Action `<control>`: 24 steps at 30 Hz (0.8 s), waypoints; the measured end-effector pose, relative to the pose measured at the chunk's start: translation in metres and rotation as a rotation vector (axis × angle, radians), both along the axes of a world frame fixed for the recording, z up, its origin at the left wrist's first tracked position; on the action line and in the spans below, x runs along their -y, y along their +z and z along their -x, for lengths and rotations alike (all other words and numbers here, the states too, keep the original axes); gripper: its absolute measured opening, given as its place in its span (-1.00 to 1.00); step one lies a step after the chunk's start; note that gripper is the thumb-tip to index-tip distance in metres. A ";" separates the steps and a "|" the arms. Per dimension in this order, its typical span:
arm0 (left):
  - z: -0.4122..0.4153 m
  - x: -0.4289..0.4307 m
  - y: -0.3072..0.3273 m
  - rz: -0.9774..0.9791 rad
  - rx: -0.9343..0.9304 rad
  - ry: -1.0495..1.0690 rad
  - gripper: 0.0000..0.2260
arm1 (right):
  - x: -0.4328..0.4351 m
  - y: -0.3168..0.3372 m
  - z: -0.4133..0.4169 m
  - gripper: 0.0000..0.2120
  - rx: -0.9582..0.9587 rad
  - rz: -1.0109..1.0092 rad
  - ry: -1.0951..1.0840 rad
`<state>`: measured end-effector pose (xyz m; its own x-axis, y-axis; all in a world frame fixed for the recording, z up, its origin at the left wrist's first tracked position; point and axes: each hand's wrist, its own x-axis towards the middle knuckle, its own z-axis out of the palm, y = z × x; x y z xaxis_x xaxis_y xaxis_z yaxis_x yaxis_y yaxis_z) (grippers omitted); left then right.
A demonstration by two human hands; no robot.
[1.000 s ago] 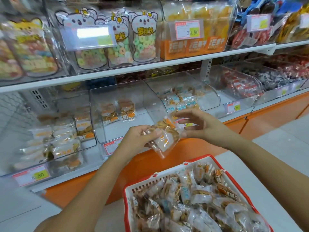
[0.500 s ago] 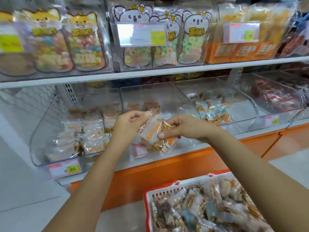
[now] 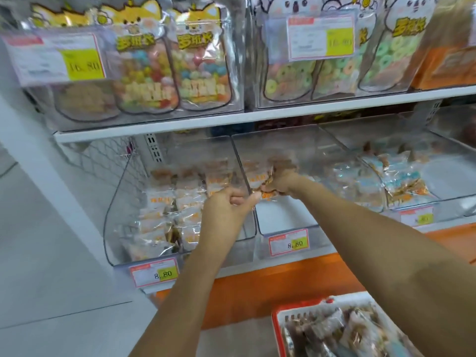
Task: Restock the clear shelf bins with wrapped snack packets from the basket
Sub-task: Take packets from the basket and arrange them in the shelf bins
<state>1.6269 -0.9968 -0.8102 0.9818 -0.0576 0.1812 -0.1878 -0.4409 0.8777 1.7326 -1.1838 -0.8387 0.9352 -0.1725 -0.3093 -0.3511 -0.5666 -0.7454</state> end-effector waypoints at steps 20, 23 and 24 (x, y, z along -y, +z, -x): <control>0.049 0.026 0.000 -0.159 0.586 -0.102 -0.80 | 0.023 0.047 0.125 -0.76 0.532 0.449 0.114; 0.077 0.045 -0.023 -0.294 0.336 -0.390 -0.67 | 0.049 0.033 0.189 -0.72 0.423 0.479 0.216; 0.087 0.051 -0.034 -0.382 0.223 -0.472 -0.66 | 0.059 0.022 0.209 -0.74 0.358 0.476 0.239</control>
<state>1.5396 -1.0478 -0.8441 0.7764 -0.5746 0.2589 -0.5973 -0.5398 0.5932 1.5237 -1.2428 -0.8169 0.9960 0.0123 0.0885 0.0502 -0.8965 -0.4402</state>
